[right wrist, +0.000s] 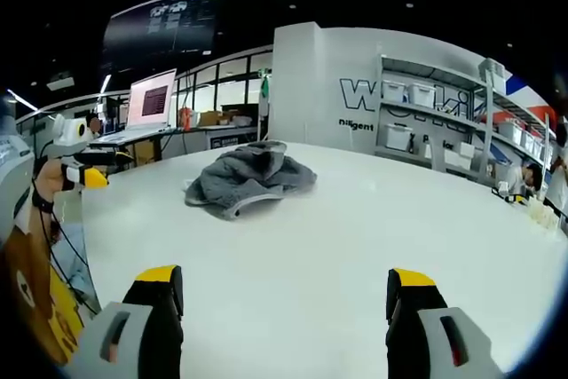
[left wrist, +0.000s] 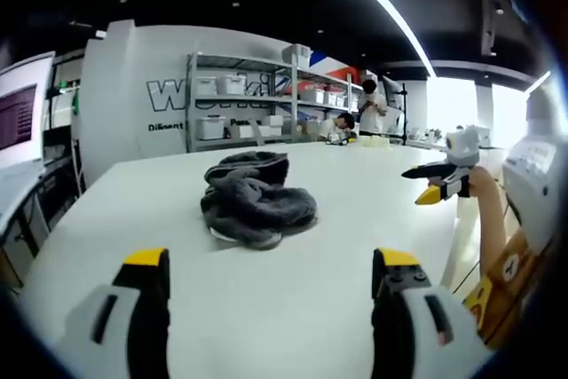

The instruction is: Fold the towel on the table until its edges align and the towel forms a compact rectangular stack.

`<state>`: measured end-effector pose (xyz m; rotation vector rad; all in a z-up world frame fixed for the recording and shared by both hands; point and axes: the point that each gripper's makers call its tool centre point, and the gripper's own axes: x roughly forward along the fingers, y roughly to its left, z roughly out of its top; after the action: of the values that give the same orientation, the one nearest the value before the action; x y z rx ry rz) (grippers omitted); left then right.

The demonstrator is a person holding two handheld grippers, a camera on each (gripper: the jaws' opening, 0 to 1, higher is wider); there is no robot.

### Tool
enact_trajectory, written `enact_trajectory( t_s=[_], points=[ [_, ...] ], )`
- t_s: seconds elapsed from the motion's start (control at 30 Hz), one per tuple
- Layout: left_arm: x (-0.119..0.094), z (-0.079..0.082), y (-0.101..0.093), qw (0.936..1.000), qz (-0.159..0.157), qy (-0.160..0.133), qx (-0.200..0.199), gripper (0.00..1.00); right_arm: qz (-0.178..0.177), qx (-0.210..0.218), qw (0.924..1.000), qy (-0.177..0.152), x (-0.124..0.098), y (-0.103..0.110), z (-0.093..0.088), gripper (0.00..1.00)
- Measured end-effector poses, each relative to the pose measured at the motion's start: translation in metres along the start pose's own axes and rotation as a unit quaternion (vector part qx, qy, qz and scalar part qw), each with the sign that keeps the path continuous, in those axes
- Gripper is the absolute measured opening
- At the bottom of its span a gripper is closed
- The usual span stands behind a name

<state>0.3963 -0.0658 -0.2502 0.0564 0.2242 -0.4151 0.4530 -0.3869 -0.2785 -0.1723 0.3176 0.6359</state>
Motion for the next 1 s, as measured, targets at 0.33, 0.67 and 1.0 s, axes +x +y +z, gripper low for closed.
enact_trajectory(
  t_s=[0.33,0.67,1.0],
  points=[
    [0.003,0.014,0.003,0.9998,-0.002,-0.002,0.021,1.00,-0.004,0.005,1.0000,0.000,-0.002,-0.003,-0.004,0.99],
    [0.012,0.043,0.007,0.9972,-0.020,-0.005,0.072,1.00,-0.008,0.009,0.9999,-0.001,-0.004,-0.005,-0.007,0.99],
    [0.031,0.054,-0.012,0.9895,-0.104,0.013,0.099,1.00,-0.010,0.012,0.9999,0.000,-0.005,-0.006,-0.009,0.99]
  ],
)
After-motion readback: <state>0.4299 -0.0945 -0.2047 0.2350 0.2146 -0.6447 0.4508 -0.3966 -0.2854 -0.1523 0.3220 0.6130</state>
